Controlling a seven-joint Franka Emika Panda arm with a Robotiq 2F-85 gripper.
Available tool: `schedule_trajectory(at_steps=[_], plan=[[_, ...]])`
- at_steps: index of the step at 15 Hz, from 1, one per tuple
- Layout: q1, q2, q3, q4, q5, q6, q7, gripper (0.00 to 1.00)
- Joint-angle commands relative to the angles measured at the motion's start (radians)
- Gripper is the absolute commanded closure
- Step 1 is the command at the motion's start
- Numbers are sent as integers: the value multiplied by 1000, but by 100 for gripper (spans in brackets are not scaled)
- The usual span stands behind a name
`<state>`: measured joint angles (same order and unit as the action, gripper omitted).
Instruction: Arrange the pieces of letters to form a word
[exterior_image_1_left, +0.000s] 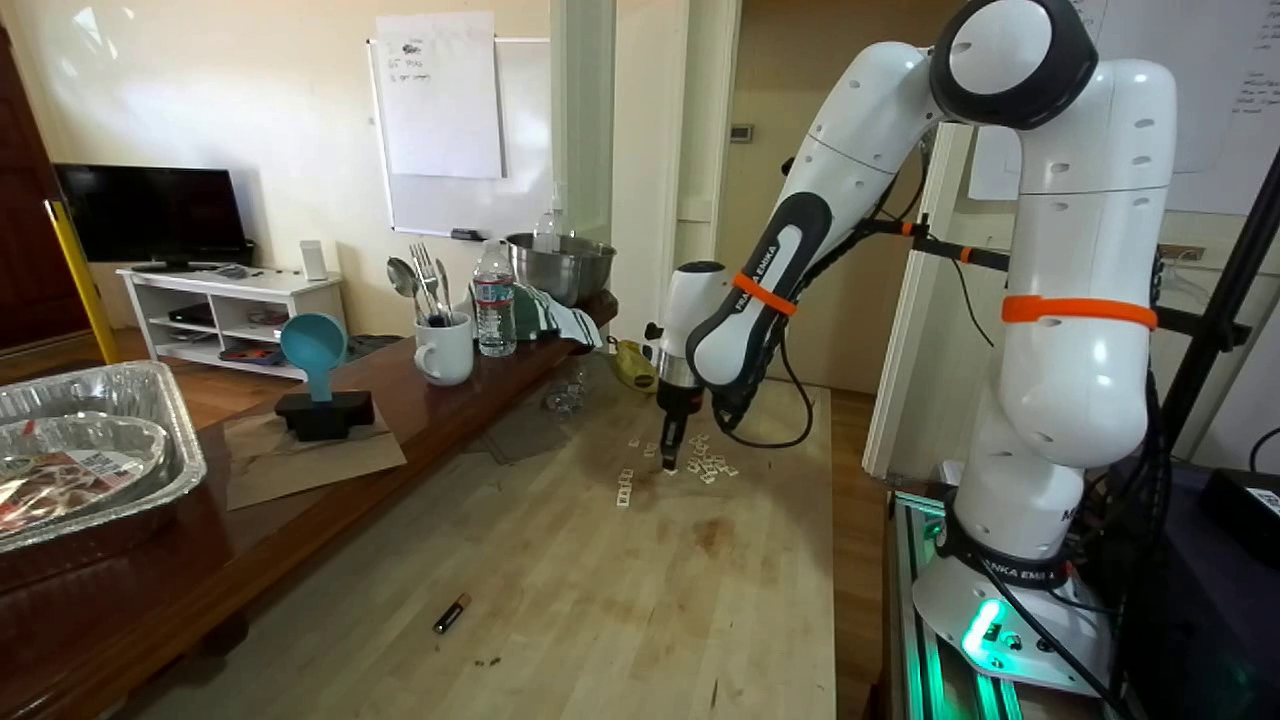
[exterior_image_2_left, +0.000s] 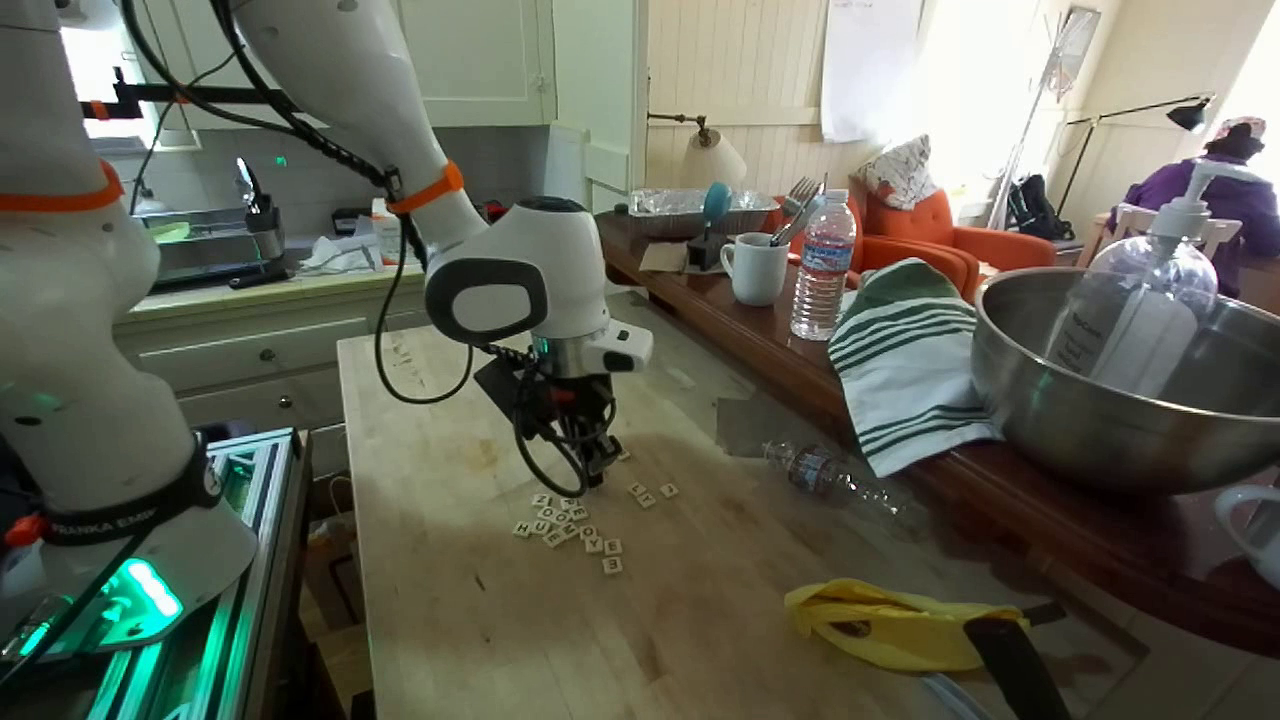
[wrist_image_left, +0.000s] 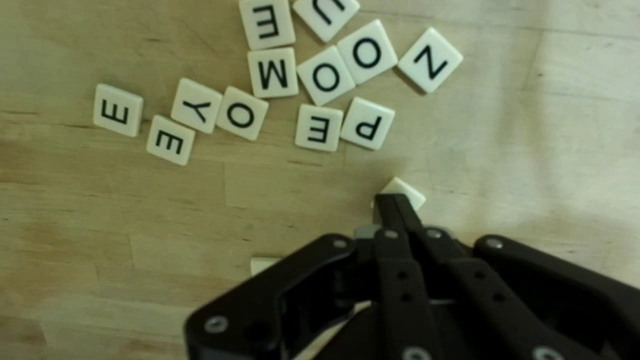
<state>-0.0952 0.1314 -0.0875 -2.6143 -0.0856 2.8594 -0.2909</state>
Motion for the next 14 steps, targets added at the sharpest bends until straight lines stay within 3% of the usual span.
schedule_trajectory(at_steps=[1, 6, 14], plan=[[-10, 48, 13, 26, 18, 23, 18, 100], [-6, 76, 13, 63, -8, 9, 11, 100], [22, 114, -7, 113, -177, 7, 10, 100]])
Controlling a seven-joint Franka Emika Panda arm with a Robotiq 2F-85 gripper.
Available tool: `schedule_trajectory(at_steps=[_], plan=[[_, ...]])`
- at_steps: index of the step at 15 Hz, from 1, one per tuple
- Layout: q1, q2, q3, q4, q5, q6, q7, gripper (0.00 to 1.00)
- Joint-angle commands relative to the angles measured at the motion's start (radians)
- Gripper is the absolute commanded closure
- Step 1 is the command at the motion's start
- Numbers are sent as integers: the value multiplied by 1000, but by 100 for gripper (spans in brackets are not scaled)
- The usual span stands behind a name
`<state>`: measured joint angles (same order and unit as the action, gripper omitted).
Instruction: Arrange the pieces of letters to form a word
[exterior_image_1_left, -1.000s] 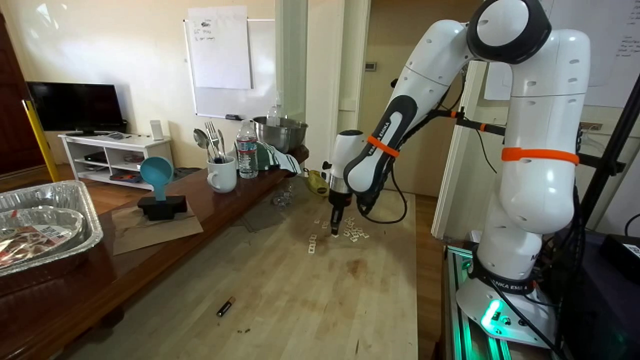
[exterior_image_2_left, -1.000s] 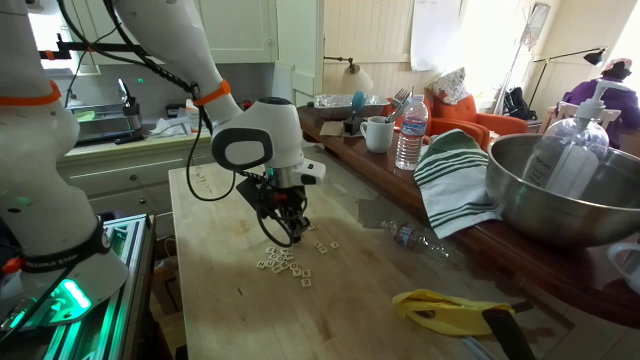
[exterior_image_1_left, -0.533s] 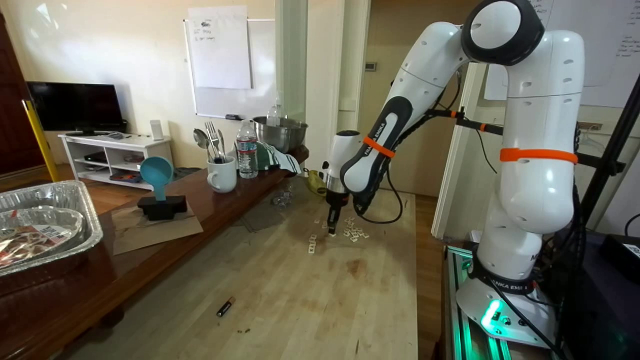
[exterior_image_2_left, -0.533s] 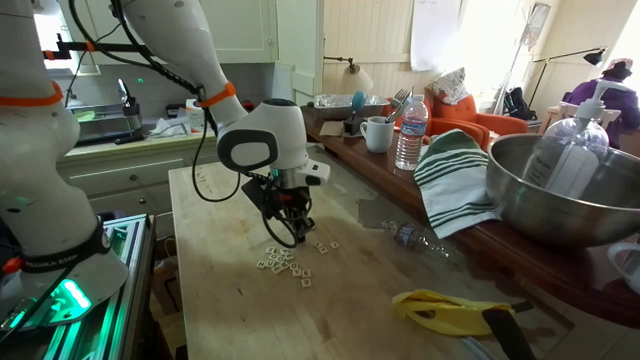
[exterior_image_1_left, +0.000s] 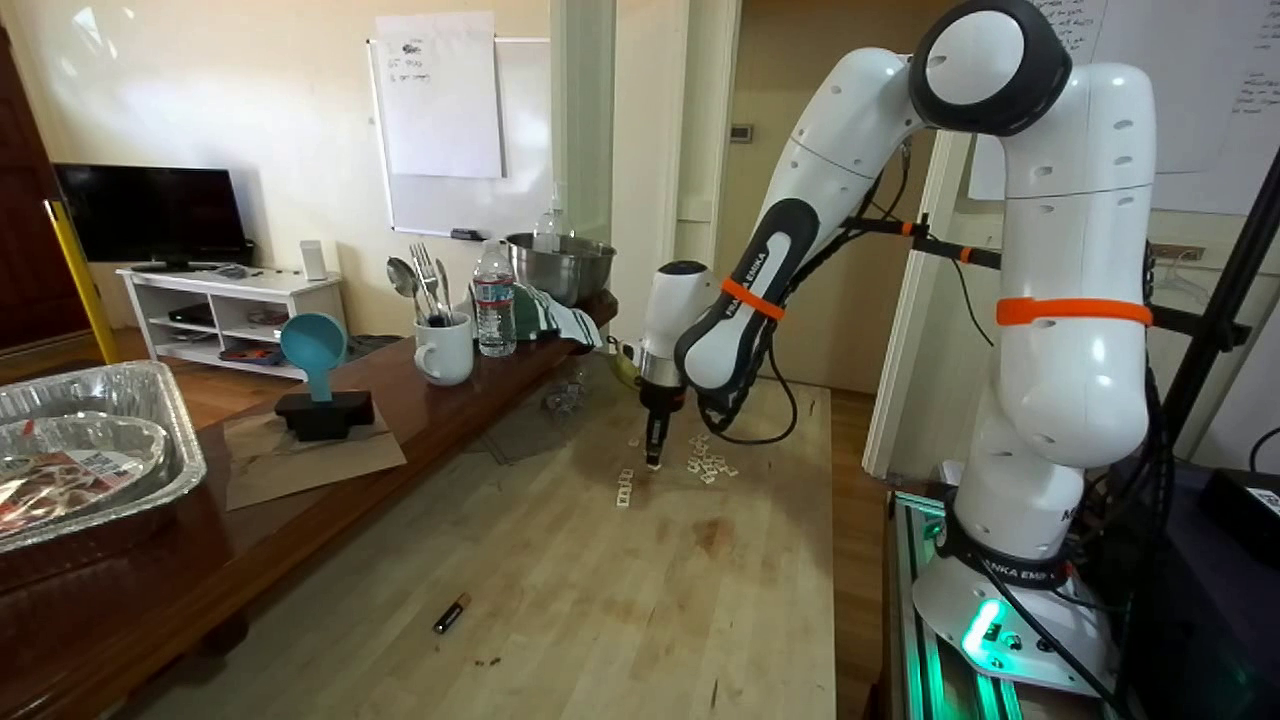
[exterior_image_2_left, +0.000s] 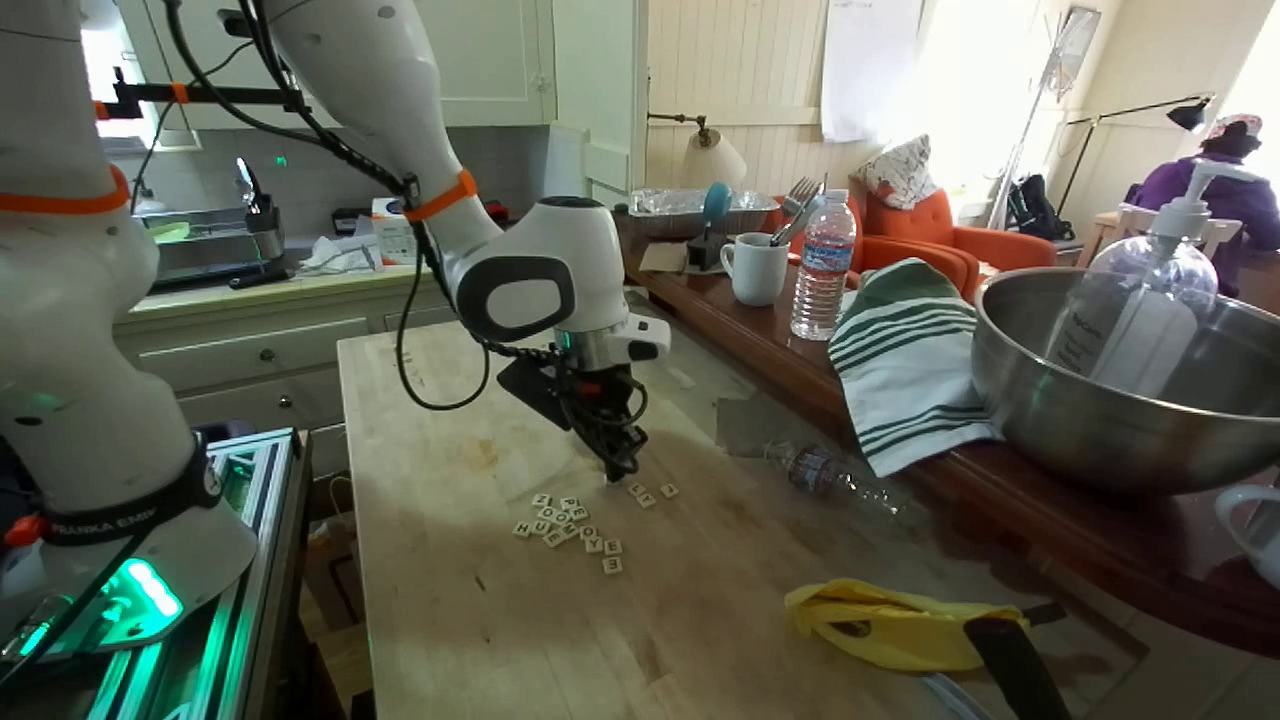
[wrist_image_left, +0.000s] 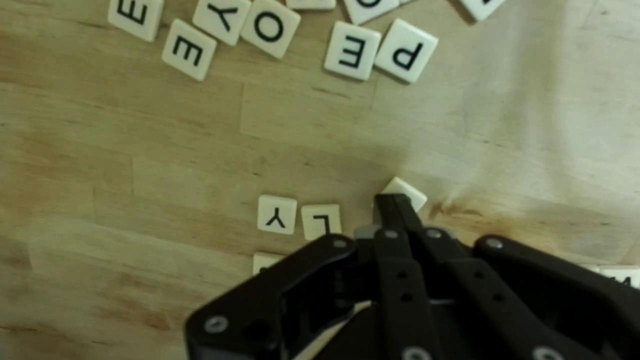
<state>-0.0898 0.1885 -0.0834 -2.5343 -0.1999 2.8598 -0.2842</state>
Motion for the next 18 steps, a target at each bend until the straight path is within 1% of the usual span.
schedule_trajectory(at_steps=[1, 6, 10, 13, 18], plan=[[19, 59, -11, 36, -85, 5, 0, 100], [27, 69, -5, 46, -148, 6, -18, 100], [40, 71, -14, 49, -202, 3, -13, 100], [29, 40, -12, 34, -204, 12, -24, 100], [35, -21, -37, 4, -251, 30, 3, 100]])
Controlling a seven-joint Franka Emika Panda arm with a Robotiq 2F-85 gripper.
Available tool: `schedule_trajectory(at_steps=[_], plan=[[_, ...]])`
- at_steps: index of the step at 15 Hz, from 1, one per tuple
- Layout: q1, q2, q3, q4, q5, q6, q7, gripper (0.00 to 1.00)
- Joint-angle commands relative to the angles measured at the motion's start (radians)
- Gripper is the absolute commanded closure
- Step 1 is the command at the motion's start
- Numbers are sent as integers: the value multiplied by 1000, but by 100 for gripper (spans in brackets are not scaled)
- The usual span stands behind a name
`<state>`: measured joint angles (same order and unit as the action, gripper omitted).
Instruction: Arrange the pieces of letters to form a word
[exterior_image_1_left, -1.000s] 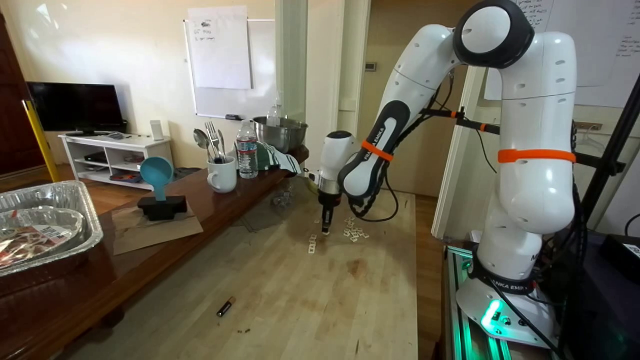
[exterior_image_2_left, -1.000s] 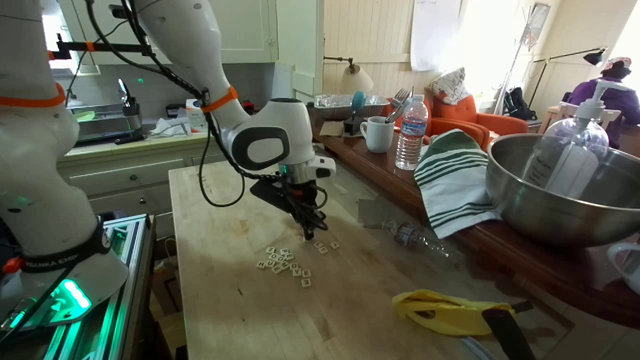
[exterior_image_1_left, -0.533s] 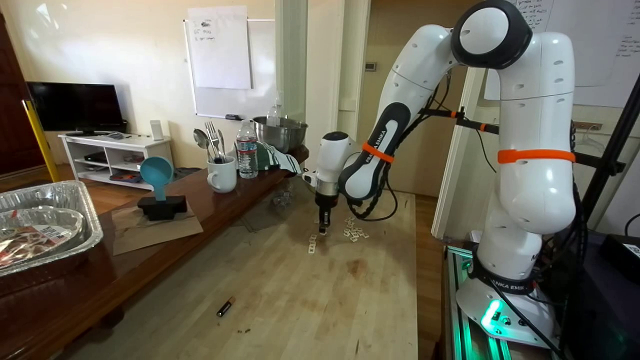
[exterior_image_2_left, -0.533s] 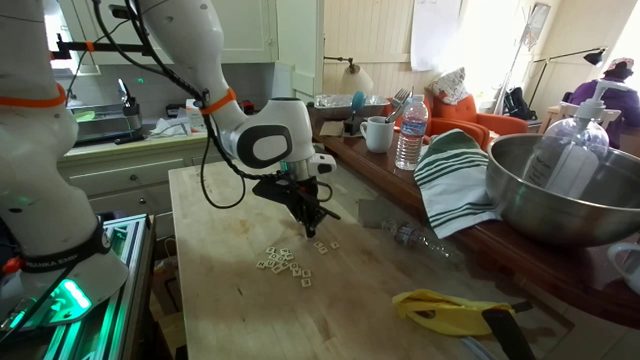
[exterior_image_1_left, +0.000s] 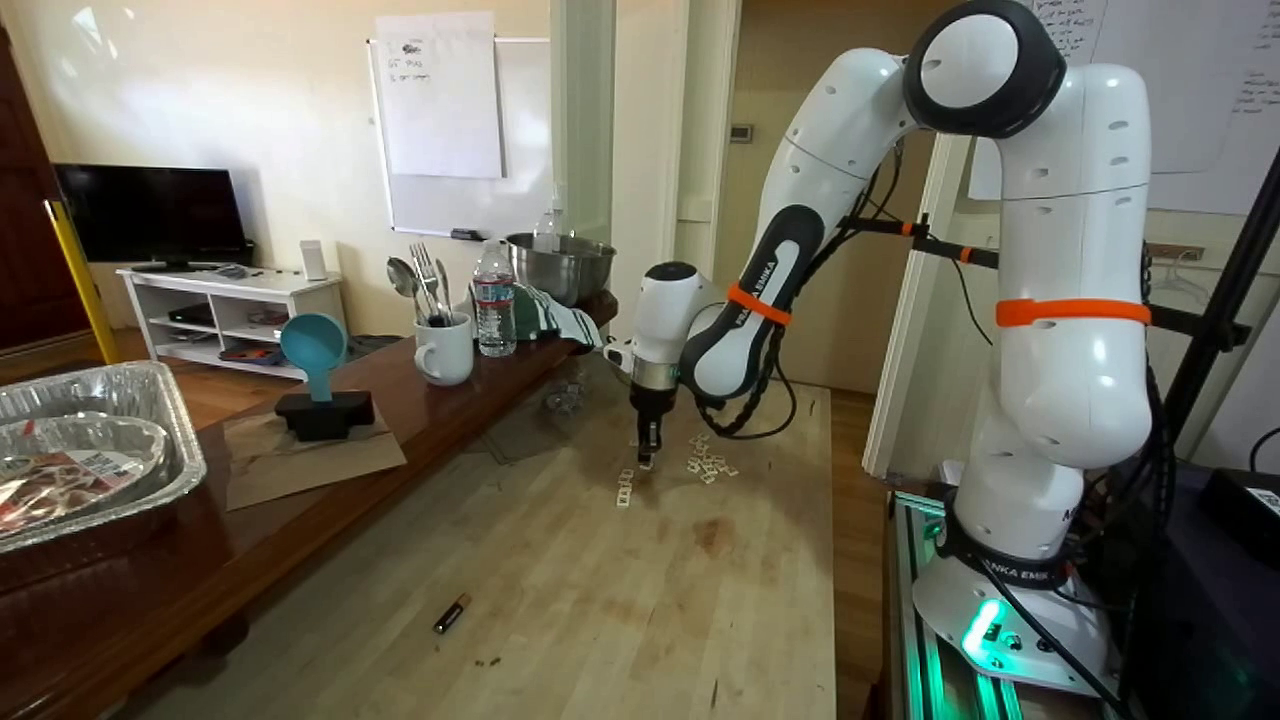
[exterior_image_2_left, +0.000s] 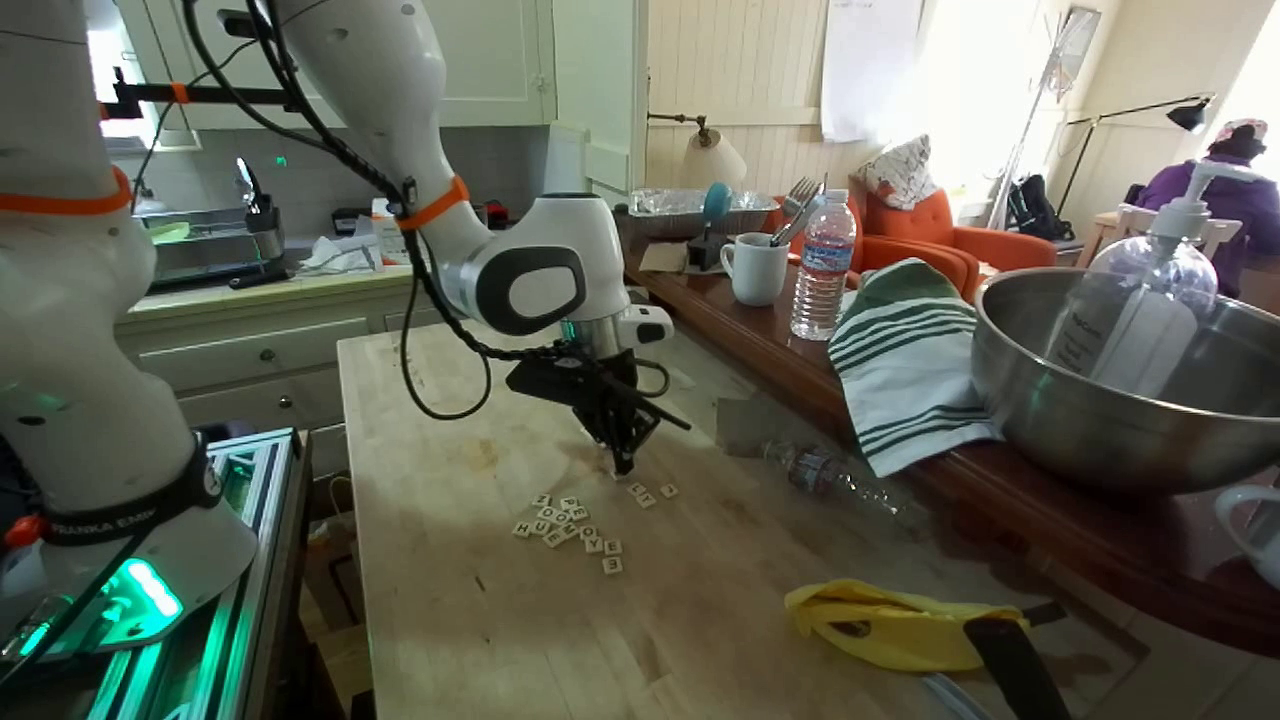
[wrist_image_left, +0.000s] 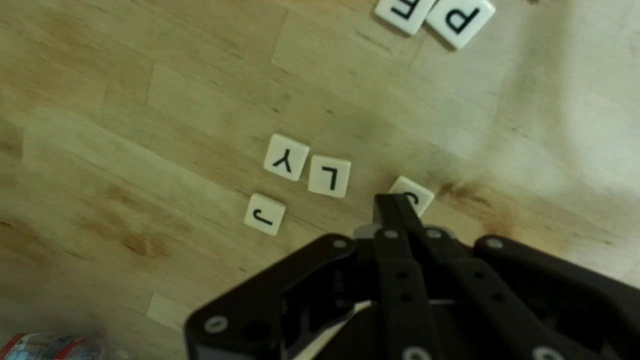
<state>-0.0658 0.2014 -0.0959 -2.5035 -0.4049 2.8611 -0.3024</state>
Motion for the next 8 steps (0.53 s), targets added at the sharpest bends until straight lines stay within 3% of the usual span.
schedule_trajectory(at_steps=[1, 8], plan=[[11, -37, -28, -26, -51, 32, 28, 100], [-22, -15, 31, -43, 120, 29, -9, 100]])
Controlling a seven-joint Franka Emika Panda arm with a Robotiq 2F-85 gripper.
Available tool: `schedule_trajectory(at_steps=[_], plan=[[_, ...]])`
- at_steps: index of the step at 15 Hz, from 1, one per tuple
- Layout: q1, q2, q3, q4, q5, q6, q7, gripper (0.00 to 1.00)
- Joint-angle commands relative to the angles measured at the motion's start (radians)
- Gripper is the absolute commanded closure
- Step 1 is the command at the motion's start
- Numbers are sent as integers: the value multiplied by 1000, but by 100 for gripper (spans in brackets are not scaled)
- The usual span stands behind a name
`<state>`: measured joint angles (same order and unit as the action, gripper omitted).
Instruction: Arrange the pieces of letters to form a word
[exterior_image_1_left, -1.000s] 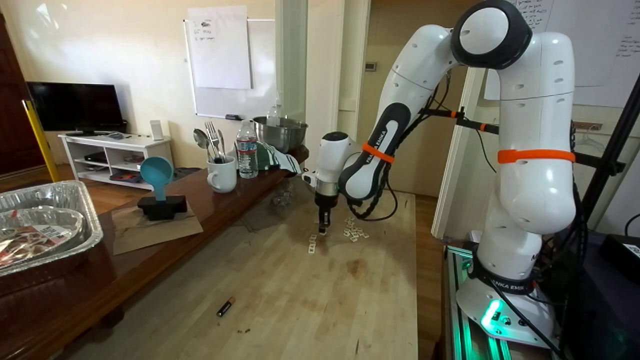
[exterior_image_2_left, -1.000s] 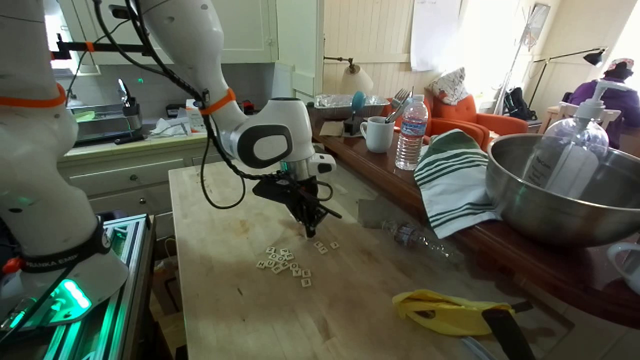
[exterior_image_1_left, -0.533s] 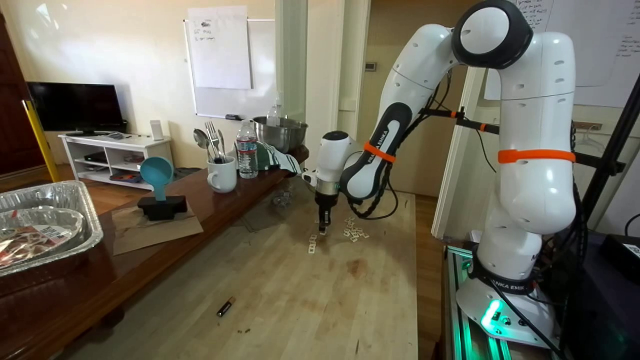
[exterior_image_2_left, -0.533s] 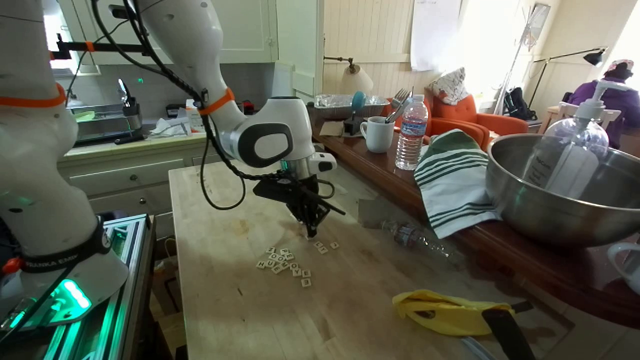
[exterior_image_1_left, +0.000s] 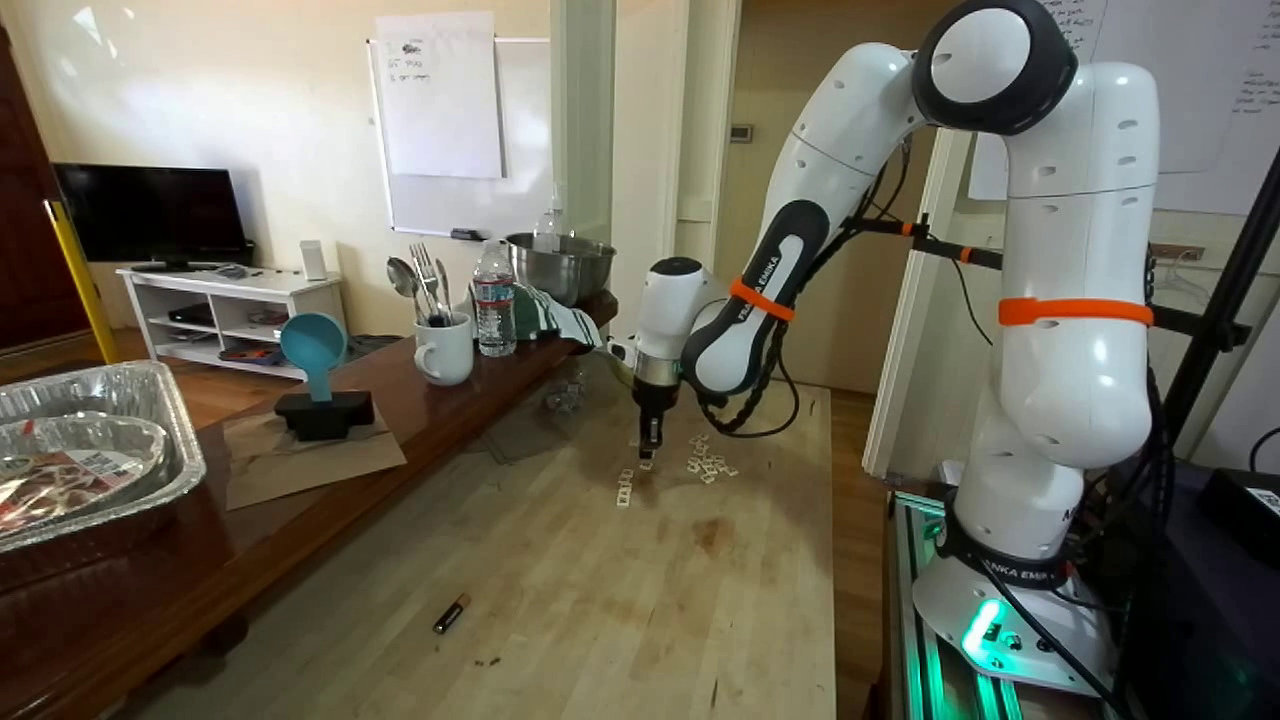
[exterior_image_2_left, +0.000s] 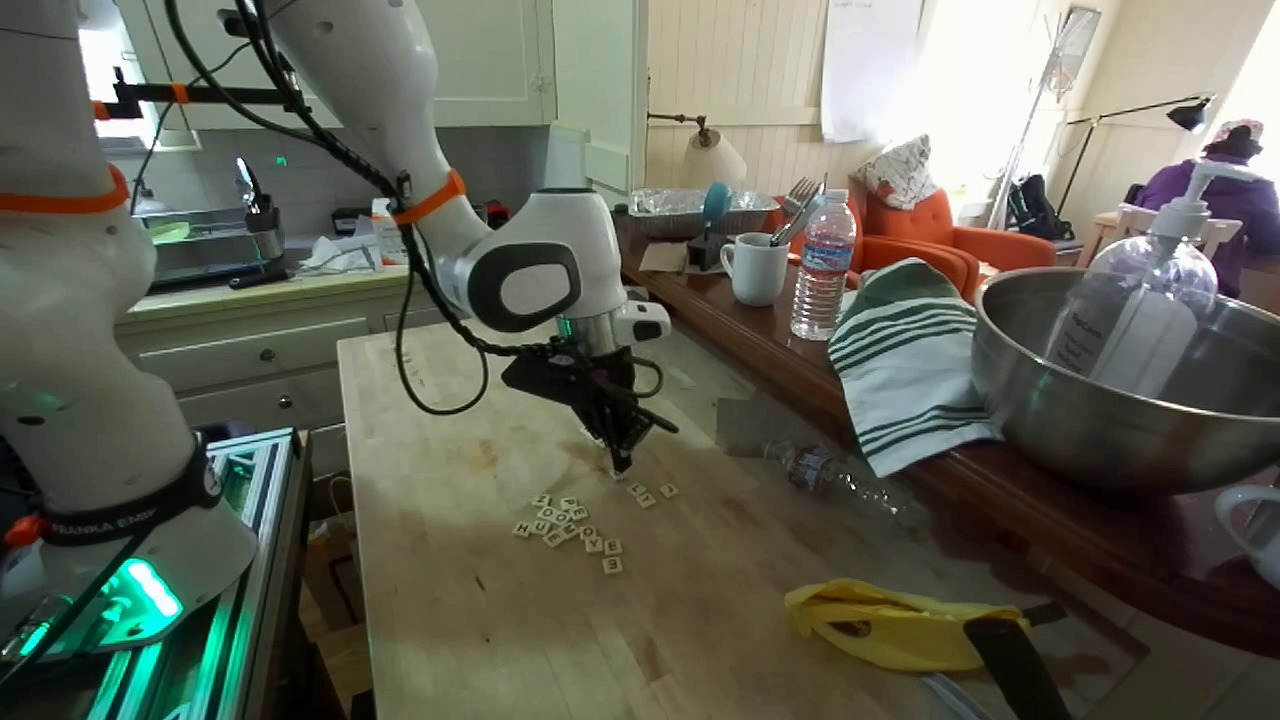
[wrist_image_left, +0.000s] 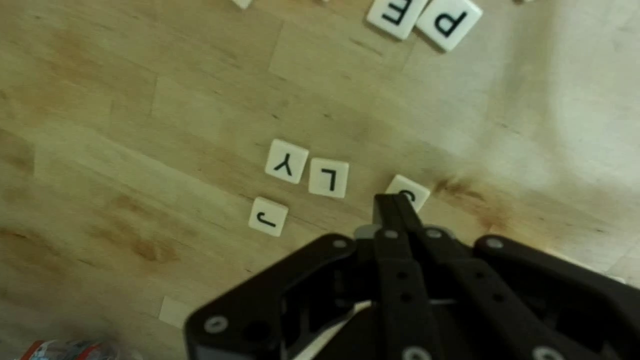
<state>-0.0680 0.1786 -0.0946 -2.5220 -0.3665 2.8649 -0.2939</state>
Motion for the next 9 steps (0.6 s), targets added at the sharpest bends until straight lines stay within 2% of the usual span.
schedule_trajectory(at_steps=[1, 4, 9], plan=[[-23, 10, 37, -28, 107, 25, -19, 100], [-29, 12, 50, -35, 161, 22, -27, 100], [-31, 20, 51, -26, 183, 18, -29, 100]])
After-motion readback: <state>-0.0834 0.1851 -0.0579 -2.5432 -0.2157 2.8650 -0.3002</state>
